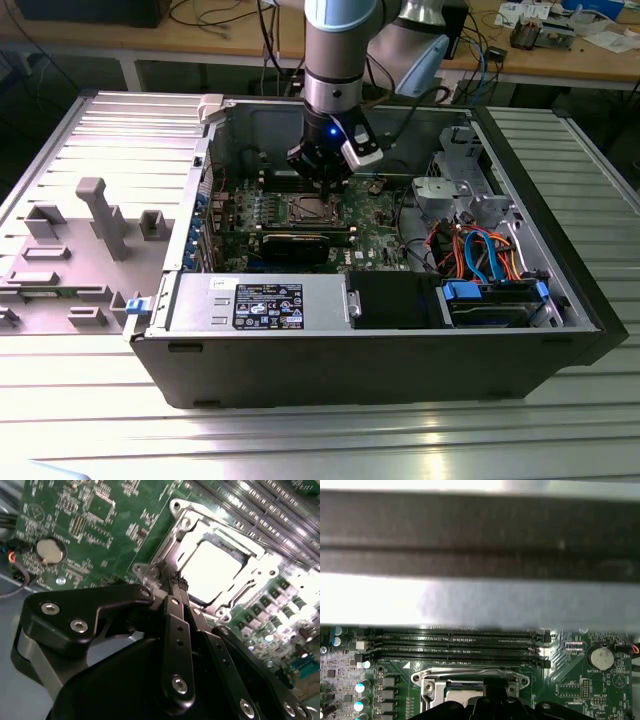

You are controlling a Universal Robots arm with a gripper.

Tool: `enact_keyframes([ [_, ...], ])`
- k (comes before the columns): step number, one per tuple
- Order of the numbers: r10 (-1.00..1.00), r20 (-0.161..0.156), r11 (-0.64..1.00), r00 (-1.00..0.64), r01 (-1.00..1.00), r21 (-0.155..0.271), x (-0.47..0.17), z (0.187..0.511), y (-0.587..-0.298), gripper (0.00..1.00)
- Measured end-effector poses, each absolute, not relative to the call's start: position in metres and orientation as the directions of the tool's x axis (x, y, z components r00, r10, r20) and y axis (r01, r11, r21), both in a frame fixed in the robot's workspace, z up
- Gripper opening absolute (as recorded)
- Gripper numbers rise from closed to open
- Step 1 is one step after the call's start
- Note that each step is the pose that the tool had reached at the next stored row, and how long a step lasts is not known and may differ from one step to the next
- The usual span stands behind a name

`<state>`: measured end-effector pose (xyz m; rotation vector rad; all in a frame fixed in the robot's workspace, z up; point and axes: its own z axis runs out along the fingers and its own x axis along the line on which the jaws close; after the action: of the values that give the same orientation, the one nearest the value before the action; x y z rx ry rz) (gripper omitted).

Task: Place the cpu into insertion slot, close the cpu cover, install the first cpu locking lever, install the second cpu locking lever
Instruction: 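Install the second cpu locking lever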

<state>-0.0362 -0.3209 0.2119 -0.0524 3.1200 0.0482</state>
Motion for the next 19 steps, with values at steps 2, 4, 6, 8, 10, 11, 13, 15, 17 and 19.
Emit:
enact_keyframes([
  [2, -0.033, -0.021, 0.999, -0.999, -0.034, 0.028, -0.036, 0.212, -0.329, 0.11],
  [4, -0.033, -0.021, 0.999, -0.999, -0.034, 0.028, -0.036, 0.211, -0.334, 0.11],
  [6, -0.033, -0.021, 0.999, -0.999, -0.034, 0.027, -0.036, 0.211, -0.34, 0.11],
  [8, -0.033, -0.021, 0.999, -0.999, -0.034, 0.027, -0.036, 0.213, -0.341, 0.11],
  [10, -0.033, -0.021, 0.999, -0.999, -0.034, 0.027, -0.036, 0.218, -0.341, 0.11],
  [11, -0.033, -0.021, 0.999, -0.999, -0.034, 0.027, -0.036, 0.221, -0.341, 0.11],
  [13, -0.033, -0.021, 0.999, -0.999, -0.034, 0.027, -0.036, 0.223, -0.346, 0.11],
  [15, -0.033, -0.021, 0.999, -0.999, -0.034, 0.027, -0.036, 0.223, -0.349, 0.11],
  [17, -0.033, -0.021, 0.999, -0.999, -0.034, 0.027, -0.036, 0.223, -0.35, 0.11],
  [19, -0.033, -0.021, 0.999, -0.999, -0.034, 0.027, -0.036, 0.223, -0.35, 0.11],
])
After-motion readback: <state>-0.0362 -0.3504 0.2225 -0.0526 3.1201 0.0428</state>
